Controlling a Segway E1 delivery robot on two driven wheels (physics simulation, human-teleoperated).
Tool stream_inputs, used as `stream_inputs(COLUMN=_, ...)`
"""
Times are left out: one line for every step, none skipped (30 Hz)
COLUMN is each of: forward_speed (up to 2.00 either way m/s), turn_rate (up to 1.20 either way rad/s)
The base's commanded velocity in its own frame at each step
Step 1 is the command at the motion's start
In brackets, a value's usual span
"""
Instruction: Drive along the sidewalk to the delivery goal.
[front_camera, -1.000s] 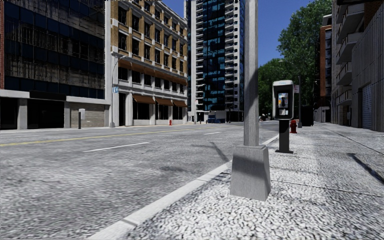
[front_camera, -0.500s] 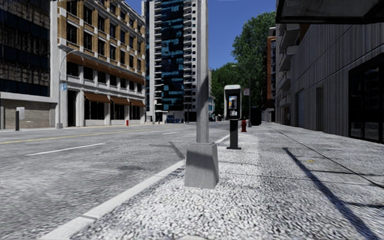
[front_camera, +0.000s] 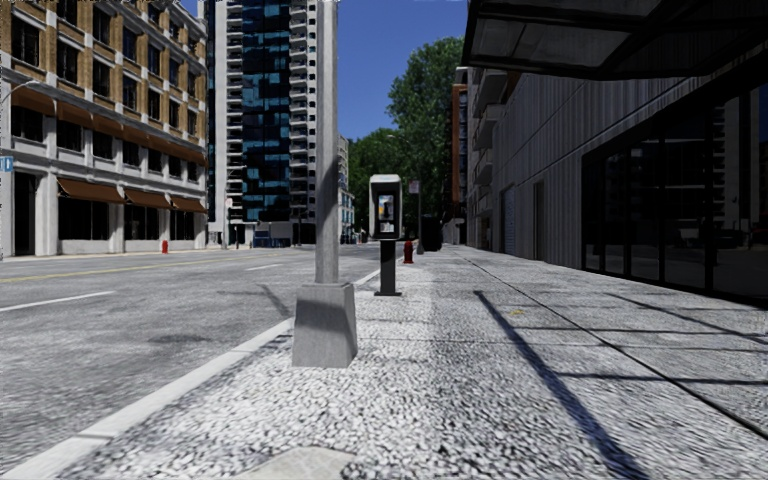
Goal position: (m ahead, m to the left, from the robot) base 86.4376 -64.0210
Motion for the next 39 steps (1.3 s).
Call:
stream_inputs(forward_speed=0.00, turn_rate=0.00)
stream_inputs(forward_speed=0.00, turn_rate=0.00)
stream_inputs(forward_speed=0.00, turn_rate=0.00)
stream_inputs(forward_speed=0.00, turn_rate=0.00)
stream_inputs(forward_speed=0.00, turn_rate=0.00)
stream_inputs(forward_speed=0.00, turn_rate=0.00)
stream_inputs(forward_speed=0.00, turn_rate=0.00)
stream_inputs(forward_speed=0.00, turn_rate=0.00)
stream_inputs(forward_speed=0.00, turn_rate=0.00)
stream_inputs(forward_speed=0.00, turn_rate=0.00)
stream_inputs(forward_speed=0.00, turn_rate=0.00)
stream_inputs(forward_speed=0.52, turn_rate=0.00)
stream_inputs(forward_speed=2.00, turn_rate=-0.26)
stream_inputs(forward_speed=2.00, turn_rate=-0.76)
stream_inputs(forward_speed=2.00, turn_rate=-0.76)
stream_inputs(forward_speed=2.00, turn_rate=-0.85)
stream_inputs(forward_speed=2.00, turn_rate=-0.87)
stream_inputs(forward_speed=2.00, turn_rate=-0.87)
stream_inputs(forward_speed=2.00, turn_rate=-0.87)
stream_inputs(forward_speed=2.00, turn_rate=-0.86)
stream_inputs(forward_speed=2.00, turn_rate=-0.86)
stream_inputs(forward_speed=2.00, turn_rate=-0.82)
stream_inputs(forward_speed=2.00, turn_rate=-0.75)
stream_inputs(forward_speed=2.00, turn_rate=-0.73)
stream_inputs(forward_speed=2.00, turn_rate=-0.73)
stream_inputs(forward_speed=2.00, turn_rate=-0.72)
stream_inputs(forward_speed=2.00, turn_rate=-0.69)
stream_inputs(forward_speed=2.00, turn_rate=-0.63)
stream_inputs(forward_speed=2.00, turn_rate=-0.57)
stream_inputs(forward_speed=2.00, turn_rate=-0.57)
stream_inputs(forward_speed=2.00, turn_rate=-0.53)
stream_inputs(forward_speed=2.00, turn_rate=-0.45)
stream_inputs(forward_speed=2.00, turn_rate=-0.23)
stream_inputs(forward_speed=2.00, turn_rate=0.00)
stream_inputs(forward_speed=2.00, turn_rate=0.00)
stream_inputs(forward_speed=2.00, turn_rate=0.00)
stream_inputs(forward_speed=2.00, turn_rate=0.00)
stream_inputs(forward_speed=2.00, turn_rate=0.00)
stream_inputs(forward_speed=2.00, turn_rate=0.00)
